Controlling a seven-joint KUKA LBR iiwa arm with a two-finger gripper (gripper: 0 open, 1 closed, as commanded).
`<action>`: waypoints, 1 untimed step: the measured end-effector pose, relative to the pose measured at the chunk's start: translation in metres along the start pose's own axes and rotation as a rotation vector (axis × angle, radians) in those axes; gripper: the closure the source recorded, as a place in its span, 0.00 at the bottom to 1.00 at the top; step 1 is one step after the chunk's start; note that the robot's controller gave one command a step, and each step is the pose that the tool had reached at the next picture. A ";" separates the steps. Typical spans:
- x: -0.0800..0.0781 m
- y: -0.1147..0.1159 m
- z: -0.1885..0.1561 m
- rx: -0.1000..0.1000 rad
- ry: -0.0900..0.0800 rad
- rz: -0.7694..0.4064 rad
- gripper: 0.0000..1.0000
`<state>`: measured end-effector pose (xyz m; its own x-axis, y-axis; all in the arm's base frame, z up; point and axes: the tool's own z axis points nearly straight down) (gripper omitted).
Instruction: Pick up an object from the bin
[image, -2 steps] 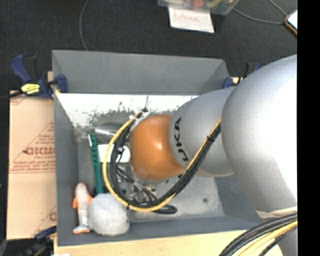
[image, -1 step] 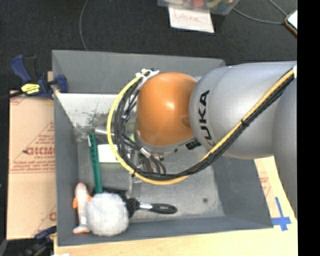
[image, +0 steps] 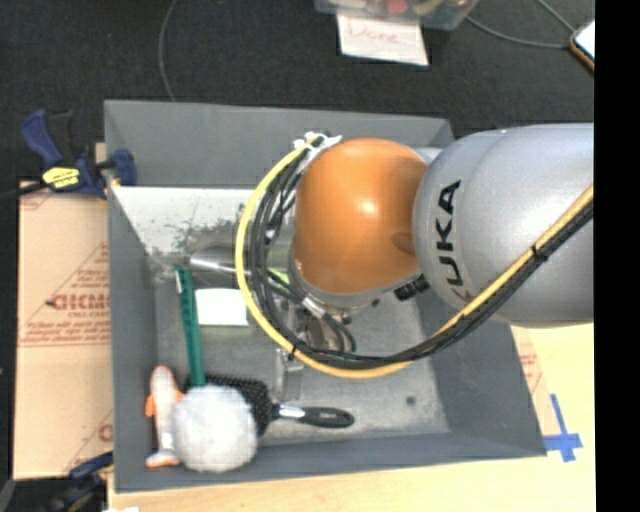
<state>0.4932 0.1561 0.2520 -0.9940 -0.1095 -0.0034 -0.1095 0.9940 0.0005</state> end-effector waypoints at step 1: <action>0.013 0.008 0.074 0.000 -0.003 -0.033 0.00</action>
Offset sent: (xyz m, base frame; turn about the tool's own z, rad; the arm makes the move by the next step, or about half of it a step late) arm 0.0857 0.0500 -0.0502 0.0382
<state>0.4800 0.1624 0.1780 -0.9898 -0.1425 -0.0065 -0.1425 0.9898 0.0007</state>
